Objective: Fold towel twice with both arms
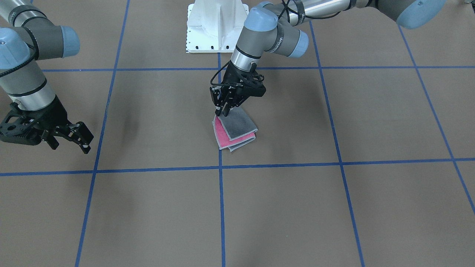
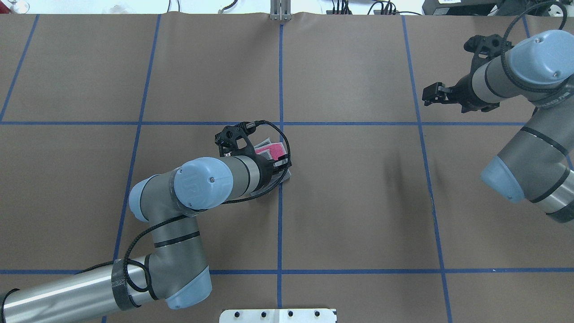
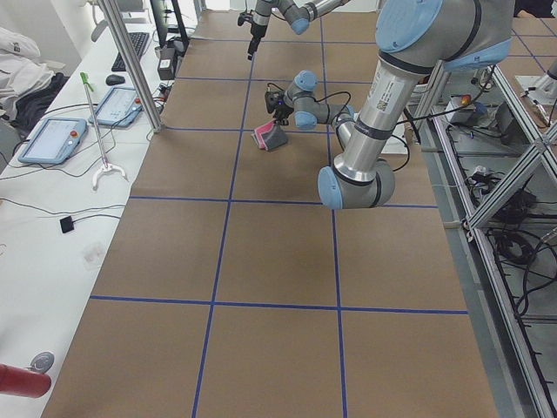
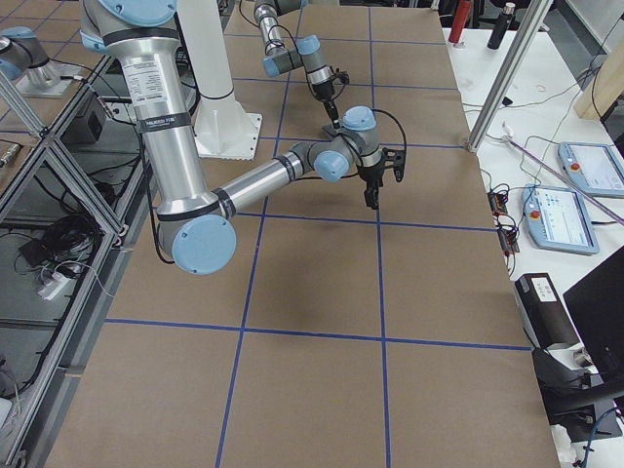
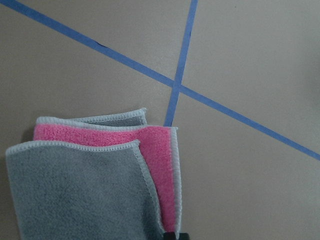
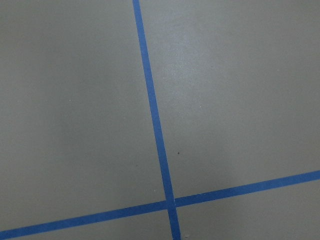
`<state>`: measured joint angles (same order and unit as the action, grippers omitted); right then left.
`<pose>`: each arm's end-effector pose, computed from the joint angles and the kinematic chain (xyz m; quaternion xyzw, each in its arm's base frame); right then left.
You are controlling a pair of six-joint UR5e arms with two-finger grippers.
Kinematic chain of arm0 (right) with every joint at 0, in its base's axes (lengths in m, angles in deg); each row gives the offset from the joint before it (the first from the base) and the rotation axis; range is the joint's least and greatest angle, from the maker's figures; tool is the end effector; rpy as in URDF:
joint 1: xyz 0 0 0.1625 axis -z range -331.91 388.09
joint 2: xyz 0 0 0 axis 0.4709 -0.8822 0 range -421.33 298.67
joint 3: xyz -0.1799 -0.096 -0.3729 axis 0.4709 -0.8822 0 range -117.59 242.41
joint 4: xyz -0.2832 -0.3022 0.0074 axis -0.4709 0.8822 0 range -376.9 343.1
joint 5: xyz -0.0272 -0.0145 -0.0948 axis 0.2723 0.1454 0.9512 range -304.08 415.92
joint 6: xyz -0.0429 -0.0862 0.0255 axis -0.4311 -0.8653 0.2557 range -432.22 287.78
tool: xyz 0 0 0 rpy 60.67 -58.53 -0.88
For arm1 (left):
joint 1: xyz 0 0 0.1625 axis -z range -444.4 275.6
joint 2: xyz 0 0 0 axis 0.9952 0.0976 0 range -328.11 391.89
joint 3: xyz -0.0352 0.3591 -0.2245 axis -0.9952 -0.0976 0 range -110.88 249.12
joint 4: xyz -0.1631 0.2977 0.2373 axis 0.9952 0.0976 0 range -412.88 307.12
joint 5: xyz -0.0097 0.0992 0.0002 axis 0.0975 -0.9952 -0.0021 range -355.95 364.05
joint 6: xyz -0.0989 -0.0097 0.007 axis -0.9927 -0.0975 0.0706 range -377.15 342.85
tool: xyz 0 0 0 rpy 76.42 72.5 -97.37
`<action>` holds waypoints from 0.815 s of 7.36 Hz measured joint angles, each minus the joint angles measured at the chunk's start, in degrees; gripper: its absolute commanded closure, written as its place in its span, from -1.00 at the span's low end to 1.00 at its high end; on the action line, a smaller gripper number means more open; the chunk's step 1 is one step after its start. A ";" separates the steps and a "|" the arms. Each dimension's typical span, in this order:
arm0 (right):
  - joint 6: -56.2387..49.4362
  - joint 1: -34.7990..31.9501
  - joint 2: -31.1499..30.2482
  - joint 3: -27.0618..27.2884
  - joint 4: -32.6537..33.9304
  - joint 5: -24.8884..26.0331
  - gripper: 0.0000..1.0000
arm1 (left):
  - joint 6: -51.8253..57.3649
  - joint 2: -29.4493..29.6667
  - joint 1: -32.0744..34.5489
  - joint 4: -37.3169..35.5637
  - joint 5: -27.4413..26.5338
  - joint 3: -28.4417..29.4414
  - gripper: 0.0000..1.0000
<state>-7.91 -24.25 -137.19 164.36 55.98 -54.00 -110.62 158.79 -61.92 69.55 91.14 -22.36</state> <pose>-0.2836 -0.5300 0.4022 0.1033 -0.3830 0.1491 0.9058 0.5840 -0.3913 0.1974 0.1162 0.5678 -0.1972 0.7907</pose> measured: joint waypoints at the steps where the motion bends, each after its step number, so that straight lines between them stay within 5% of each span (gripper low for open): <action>1: -0.38 -0.59 0.04 0.01 0.01 -1.44 -1.00 | 2.44 -0.03 0.87 -0.05 1.03 -0.28 -1.00; 3: -5.48 -3.57 -0.88 0.00 0.38 -4.86 -1.00 | 11.25 -2.53 5.48 -0.06 8.03 -1.53 -1.00; 6: -24.98 -14.42 -8.54 -0.30 0.70 -11.98 -1.00 | 31.45 -14.87 21.04 -0.08 26.31 -5.78 -1.00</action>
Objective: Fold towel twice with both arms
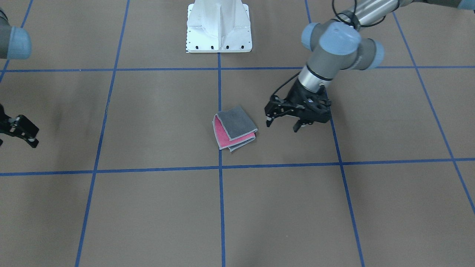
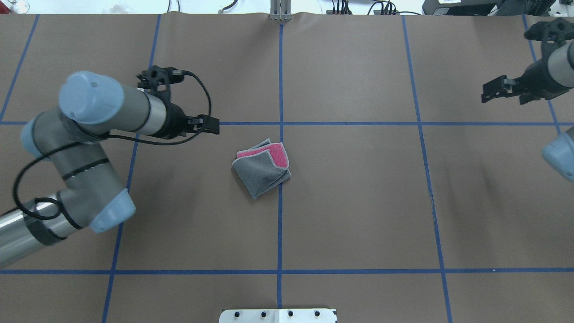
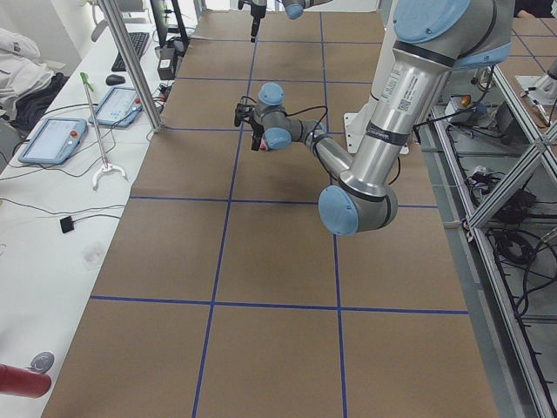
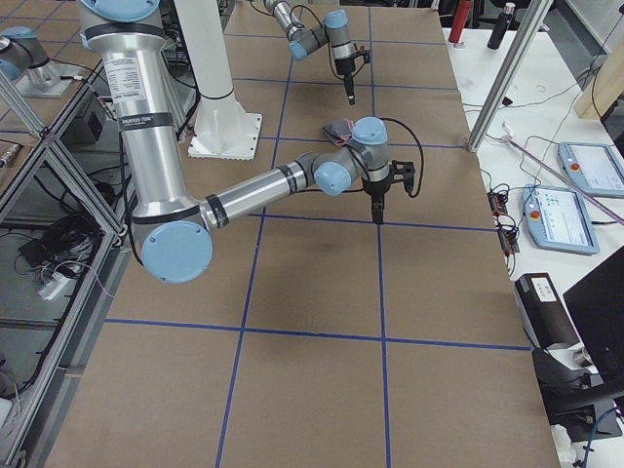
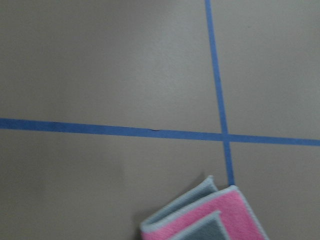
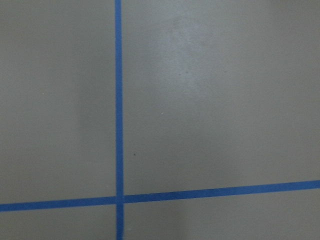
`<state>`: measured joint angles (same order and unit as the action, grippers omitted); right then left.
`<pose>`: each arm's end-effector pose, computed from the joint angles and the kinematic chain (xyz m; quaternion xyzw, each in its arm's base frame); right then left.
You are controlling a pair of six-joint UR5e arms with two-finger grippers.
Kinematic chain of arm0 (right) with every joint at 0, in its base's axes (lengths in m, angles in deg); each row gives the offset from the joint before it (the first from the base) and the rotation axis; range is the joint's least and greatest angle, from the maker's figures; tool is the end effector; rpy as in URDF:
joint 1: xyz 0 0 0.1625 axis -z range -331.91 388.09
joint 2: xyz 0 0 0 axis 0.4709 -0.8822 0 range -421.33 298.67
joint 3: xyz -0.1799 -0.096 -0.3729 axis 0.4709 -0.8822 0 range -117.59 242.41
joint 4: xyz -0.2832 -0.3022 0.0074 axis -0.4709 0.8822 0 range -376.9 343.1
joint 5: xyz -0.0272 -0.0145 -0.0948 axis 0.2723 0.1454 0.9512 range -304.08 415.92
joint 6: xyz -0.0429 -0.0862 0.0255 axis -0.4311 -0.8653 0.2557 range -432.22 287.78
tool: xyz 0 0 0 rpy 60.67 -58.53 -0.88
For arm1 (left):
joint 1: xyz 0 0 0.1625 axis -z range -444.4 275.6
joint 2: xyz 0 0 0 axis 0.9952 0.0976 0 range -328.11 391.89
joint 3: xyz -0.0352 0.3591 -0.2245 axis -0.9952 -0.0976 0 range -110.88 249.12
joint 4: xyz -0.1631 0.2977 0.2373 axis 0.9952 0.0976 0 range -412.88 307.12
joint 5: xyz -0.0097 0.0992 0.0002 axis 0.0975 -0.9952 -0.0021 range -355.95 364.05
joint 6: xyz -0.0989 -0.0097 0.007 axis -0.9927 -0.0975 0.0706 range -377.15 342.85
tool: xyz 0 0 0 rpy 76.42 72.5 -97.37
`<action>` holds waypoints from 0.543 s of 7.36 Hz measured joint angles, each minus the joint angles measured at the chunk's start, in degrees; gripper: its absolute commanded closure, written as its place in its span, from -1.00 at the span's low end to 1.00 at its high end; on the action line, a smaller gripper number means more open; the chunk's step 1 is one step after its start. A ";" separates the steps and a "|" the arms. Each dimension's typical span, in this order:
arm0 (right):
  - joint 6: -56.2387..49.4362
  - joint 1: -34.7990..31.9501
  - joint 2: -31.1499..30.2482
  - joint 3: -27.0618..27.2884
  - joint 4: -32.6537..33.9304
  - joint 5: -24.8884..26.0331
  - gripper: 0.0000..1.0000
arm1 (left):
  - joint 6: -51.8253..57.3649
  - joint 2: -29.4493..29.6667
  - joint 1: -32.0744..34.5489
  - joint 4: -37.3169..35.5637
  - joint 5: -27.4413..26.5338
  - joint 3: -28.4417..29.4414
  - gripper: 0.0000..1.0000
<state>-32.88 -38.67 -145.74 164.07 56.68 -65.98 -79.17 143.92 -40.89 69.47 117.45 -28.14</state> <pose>-0.1413 -0.5333 0.4844 0.1014 -0.3694 0.0501 0.9224 0.3919 -0.5011 0.3202 0.1519 0.5089 -0.0105 0.8473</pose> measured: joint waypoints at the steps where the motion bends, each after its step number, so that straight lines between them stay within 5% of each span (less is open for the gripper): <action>1: -8.53 -4.58 -3.48 -0.31 0.12 -1.72 -1.00 | 10.05 -5.09 6.46 -0.06 5.59 -0.91 -1.00; 4: -30.98 -17.10 -12.11 -2.56 0.24 -6.26 -1.00 | 42.99 -13.65 26.18 -10.38 17.15 -1.60 -1.00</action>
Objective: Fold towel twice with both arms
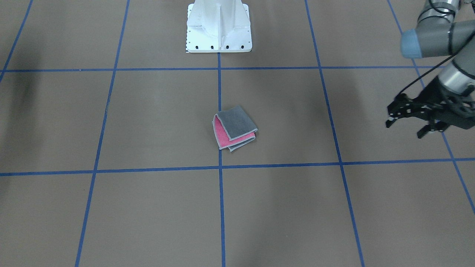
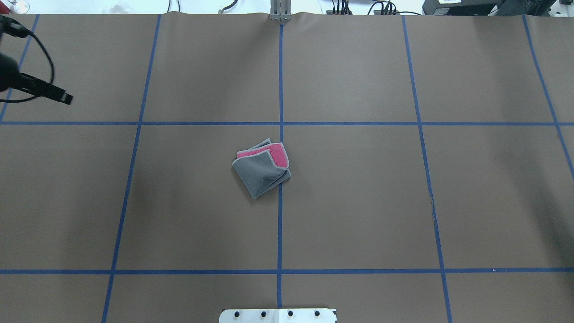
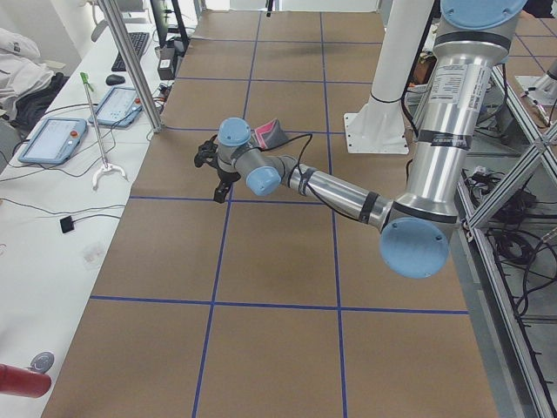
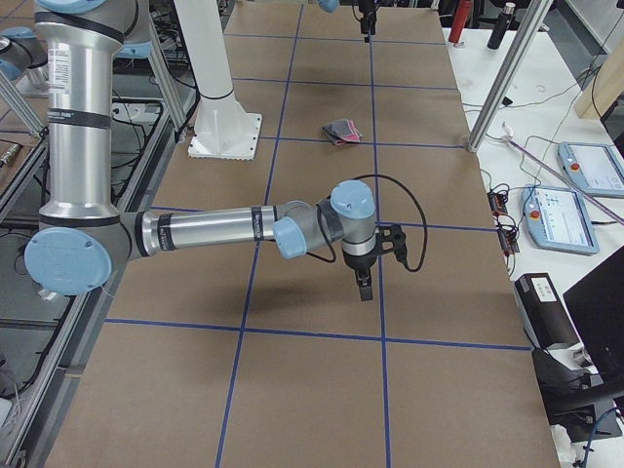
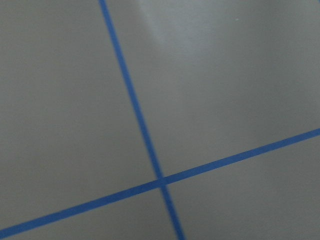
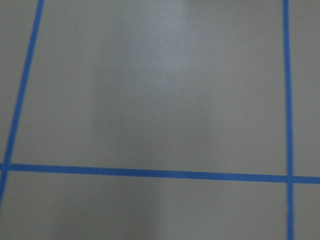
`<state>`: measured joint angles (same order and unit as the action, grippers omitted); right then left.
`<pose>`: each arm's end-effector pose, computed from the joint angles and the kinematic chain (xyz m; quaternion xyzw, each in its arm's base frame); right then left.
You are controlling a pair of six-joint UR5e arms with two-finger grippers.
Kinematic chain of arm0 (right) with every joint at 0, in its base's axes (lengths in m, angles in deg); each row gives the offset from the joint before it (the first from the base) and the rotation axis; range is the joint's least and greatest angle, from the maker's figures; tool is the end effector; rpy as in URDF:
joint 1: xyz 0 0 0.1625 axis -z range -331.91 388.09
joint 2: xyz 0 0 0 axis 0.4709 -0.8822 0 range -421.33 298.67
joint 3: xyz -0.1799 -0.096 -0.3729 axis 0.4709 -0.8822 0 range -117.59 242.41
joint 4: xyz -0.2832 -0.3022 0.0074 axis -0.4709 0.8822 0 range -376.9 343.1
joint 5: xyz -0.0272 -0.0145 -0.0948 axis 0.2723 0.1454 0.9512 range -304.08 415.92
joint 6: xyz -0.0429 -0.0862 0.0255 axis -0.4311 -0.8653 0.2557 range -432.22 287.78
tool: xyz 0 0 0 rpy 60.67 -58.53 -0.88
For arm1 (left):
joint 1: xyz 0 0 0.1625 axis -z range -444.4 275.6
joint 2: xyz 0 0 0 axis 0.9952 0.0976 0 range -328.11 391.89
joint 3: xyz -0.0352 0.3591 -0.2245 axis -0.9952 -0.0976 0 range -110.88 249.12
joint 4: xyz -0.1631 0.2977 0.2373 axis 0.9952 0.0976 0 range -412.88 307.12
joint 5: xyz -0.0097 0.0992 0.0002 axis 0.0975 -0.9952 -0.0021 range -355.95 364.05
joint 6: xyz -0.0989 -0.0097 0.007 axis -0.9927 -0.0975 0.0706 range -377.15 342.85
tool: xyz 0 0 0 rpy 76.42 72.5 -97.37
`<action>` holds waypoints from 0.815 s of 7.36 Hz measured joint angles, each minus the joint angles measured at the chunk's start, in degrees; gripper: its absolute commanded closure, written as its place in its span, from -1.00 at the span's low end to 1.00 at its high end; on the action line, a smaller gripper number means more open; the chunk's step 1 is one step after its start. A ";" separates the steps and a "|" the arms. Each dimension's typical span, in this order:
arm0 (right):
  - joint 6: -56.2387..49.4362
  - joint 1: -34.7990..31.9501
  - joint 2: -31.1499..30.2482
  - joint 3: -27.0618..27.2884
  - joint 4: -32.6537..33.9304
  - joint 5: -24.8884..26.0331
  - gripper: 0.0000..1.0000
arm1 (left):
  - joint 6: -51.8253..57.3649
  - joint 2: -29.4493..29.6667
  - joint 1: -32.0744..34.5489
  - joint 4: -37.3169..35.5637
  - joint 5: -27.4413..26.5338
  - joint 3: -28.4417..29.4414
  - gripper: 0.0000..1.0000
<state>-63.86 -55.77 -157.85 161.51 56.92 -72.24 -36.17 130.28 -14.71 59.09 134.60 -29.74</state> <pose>0.0218 -0.4681 0.6093 0.1121 -0.3394 -0.0352 0.9333 0.1308 -0.5504 0.4622 0.1867 0.4133 0.1264 0.8822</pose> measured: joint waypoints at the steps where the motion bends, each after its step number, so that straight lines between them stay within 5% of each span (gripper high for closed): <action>1: -5.23 -3.22 -1.72 -1.44 -0.01 -1.24 -1.00 | 9.50 -0.93 5.03 -6.17 1.16 0.03 -1.00; 4: -10.57 -6.97 -4.60 -4.07 -0.07 -2.90 -1.00 | 30.67 -4.14 17.91 -25.50 3.68 0.32 -1.00; 6: -10.79 -7.16 -4.86 -5.00 -0.35 -3.26 -1.00 | 34.69 -10.17 21.81 -29.45 4.07 -0.33 -1.00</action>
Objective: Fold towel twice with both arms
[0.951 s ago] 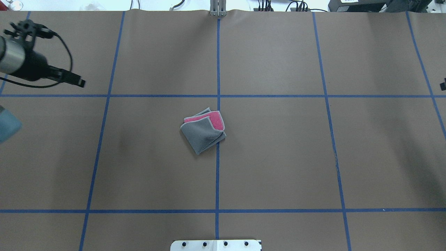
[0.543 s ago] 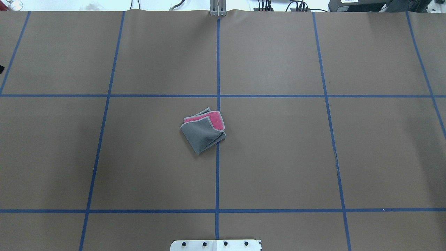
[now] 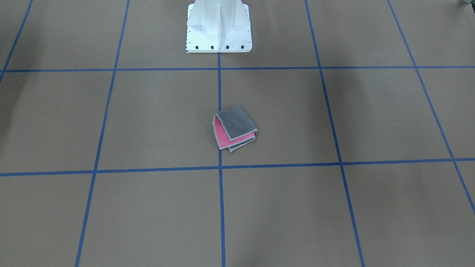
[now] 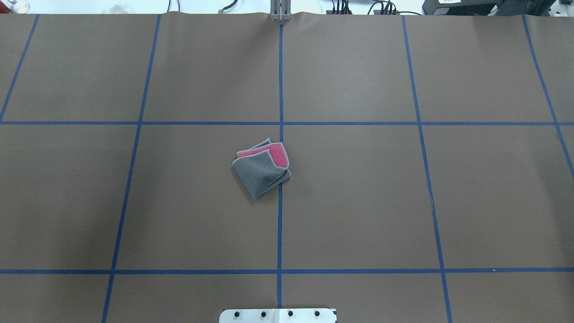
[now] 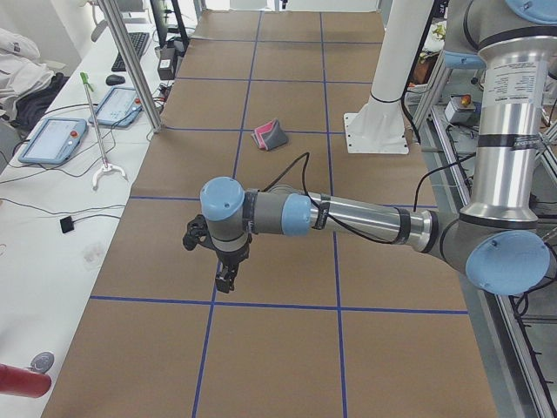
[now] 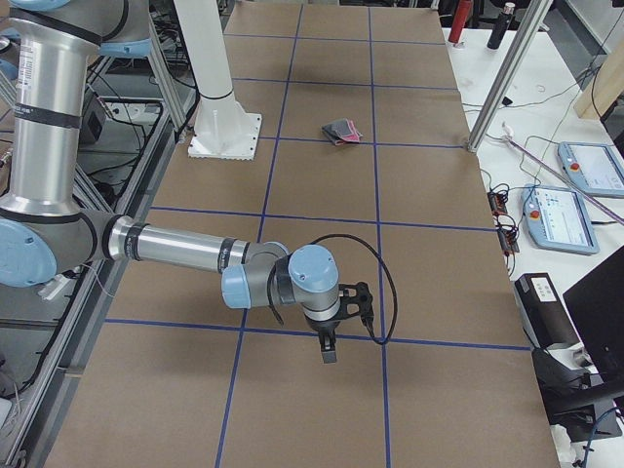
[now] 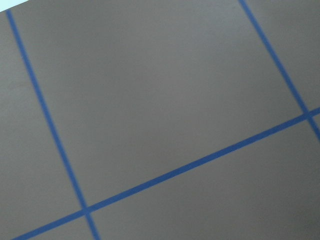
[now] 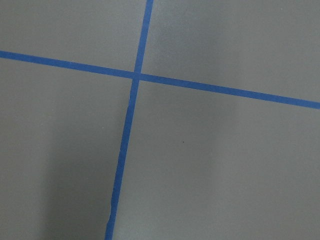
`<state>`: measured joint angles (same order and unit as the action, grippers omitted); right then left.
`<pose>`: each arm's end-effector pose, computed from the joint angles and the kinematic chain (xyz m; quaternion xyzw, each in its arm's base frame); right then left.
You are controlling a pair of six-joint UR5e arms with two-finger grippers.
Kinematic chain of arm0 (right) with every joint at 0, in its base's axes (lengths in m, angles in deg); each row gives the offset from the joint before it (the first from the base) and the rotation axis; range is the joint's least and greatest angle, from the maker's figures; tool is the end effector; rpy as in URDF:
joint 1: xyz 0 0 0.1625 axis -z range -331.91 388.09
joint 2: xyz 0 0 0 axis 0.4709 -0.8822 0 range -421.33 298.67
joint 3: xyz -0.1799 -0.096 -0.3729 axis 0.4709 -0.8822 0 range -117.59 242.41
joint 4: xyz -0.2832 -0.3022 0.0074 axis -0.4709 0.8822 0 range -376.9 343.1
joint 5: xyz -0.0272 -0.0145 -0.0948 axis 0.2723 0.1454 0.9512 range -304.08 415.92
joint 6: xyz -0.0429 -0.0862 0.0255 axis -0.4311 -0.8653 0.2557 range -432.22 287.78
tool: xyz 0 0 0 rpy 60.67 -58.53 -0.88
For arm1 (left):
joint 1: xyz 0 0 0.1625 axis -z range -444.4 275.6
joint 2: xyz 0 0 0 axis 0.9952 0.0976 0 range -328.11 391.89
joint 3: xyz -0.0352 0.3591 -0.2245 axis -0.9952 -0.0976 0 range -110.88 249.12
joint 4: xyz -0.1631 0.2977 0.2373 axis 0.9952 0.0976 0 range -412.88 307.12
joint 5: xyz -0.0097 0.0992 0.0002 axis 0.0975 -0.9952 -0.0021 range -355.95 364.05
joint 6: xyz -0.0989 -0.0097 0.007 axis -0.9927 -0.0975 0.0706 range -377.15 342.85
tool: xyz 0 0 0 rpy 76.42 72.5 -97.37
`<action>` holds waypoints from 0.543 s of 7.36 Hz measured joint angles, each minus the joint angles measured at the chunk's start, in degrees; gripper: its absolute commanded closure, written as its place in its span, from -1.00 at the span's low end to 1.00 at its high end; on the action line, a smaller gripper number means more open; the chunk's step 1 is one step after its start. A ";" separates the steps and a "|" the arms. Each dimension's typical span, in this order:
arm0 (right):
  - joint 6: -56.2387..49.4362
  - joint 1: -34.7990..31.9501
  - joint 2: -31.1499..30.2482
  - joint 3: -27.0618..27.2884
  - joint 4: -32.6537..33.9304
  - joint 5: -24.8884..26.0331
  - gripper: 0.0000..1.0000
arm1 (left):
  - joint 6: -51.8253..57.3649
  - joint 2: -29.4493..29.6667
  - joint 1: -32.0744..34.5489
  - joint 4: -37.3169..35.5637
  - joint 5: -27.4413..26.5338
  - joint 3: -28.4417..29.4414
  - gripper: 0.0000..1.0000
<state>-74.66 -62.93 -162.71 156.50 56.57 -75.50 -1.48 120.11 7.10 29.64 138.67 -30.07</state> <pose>0.0747 -0.4143 0.6867 0.0859 -0.3500 -0.0400 0.9319 -0.0756 -0.4734 0.6076 0.0562 0.3754 0.1140 0.9181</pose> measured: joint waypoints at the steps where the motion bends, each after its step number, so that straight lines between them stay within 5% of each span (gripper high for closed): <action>1: 0.02 -0.02 -0.02 -0.24 0.02 0.00 -1.00 | 0.24 -2.34 1.08 -0.47 0.22 -0.66 -1.00; 4: 0.24 -0.03 -0.07 -1.10 -0.29 0.00 -1.00 | -6.07 -5.04 2.31 -0.46 3.17 -2.21 -1.00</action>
<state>-74.42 -62.96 -162.78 155.41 56.27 -75.50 -7.55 115.07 9.41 29.18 141.84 -32.28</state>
